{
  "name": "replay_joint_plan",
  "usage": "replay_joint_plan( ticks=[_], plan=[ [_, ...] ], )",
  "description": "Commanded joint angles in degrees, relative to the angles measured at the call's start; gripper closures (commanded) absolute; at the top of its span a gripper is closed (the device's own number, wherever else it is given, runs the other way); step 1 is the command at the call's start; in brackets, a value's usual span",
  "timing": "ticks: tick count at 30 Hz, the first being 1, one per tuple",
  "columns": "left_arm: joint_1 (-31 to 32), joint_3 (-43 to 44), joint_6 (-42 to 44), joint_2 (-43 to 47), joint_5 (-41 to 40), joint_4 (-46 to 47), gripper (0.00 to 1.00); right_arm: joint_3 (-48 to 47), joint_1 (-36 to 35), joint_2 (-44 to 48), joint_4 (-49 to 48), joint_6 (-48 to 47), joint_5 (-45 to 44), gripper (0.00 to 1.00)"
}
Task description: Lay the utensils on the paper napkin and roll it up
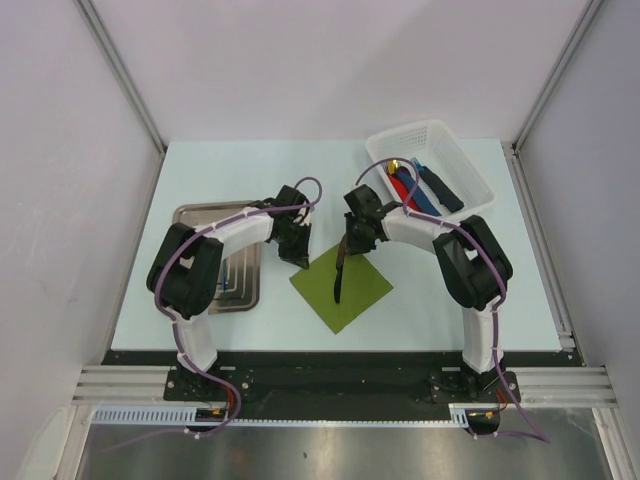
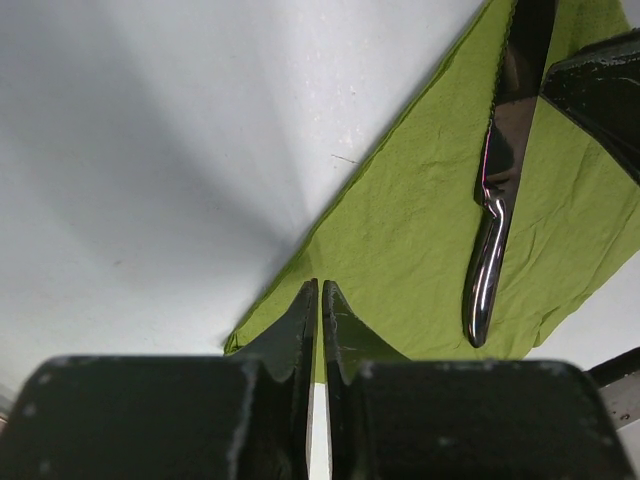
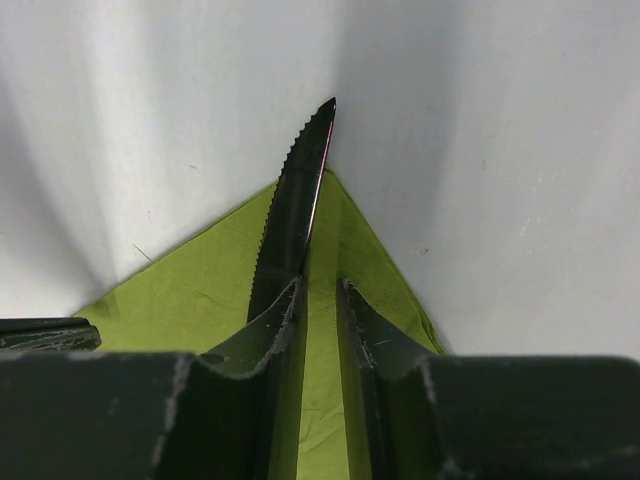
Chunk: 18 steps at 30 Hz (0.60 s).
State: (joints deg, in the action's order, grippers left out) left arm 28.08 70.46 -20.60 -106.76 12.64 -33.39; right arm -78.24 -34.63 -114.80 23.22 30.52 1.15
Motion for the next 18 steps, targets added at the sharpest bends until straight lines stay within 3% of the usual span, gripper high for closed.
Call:
replay_joint_plan(
  ticks=[1,8,14,18],
  plan=[
    [-0.7,1.0,-0.6,1.2,0.5,0.6,0.93,-1.3,1.0,-1.9,0.5,0.5,-0.1,0.76],
    [-4.6,3.0,-0.1,10.2,-2.3,3.3,0.84,-4.1,1.0,4.5,-2.1,-3.3,1.0,0.69],
    [-13.9,5.2,2.8,13.9,-5.9,-4.4,0.8,-9.0,1.3,8.5,-2.2,-8.2,2.2,0.6],
    [-23.8,3.8,9.4,16.1,-10.5,-8.7,0.75,-9.3,2.6,11.9,-2.0,-10.0,7.4,0.35]
  ],
)
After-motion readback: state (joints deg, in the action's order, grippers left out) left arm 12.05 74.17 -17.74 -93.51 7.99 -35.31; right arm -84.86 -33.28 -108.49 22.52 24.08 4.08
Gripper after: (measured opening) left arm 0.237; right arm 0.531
